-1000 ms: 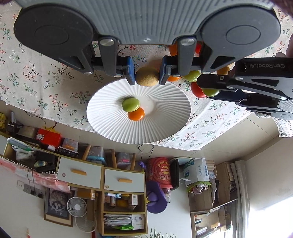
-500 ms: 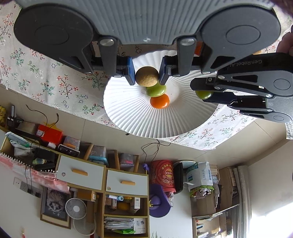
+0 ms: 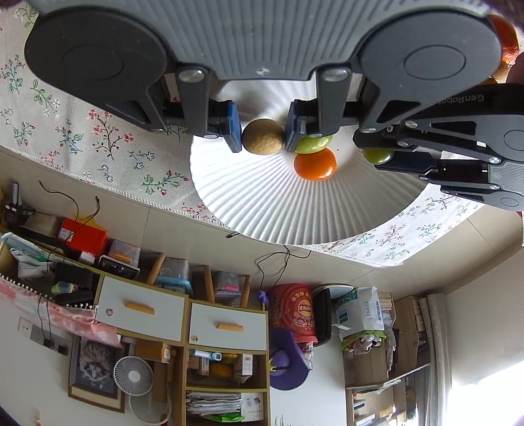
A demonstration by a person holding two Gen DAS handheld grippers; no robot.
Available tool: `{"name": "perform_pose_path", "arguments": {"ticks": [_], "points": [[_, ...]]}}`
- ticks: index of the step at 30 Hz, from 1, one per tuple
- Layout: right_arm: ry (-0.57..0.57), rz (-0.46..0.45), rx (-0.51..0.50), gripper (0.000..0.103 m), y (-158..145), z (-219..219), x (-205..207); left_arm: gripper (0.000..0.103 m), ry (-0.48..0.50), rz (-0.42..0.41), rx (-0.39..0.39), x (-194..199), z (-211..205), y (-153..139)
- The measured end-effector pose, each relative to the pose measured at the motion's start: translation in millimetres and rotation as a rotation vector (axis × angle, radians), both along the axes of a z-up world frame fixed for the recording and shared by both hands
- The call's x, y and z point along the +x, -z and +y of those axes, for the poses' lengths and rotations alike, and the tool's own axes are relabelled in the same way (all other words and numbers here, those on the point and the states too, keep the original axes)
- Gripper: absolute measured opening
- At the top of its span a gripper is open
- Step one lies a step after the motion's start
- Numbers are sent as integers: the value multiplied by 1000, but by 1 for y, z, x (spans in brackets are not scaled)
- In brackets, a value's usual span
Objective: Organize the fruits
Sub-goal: 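Carry both items into the white plate and open both tools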
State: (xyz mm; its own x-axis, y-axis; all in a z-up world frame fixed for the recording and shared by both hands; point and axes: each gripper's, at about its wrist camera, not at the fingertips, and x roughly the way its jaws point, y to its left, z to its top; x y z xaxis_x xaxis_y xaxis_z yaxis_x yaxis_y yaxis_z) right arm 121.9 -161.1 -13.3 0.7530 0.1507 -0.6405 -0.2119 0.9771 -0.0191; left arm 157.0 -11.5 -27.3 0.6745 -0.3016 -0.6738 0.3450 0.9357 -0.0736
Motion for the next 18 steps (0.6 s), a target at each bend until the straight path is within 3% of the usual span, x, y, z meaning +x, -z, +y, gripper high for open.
{"name": "perform_pose_path", "arguments": {"ticks": [18], "points": [[4, -19, 7, 28, 3, 6, 8, 24, 12, -13, 10, 9, 2, 2]]}}
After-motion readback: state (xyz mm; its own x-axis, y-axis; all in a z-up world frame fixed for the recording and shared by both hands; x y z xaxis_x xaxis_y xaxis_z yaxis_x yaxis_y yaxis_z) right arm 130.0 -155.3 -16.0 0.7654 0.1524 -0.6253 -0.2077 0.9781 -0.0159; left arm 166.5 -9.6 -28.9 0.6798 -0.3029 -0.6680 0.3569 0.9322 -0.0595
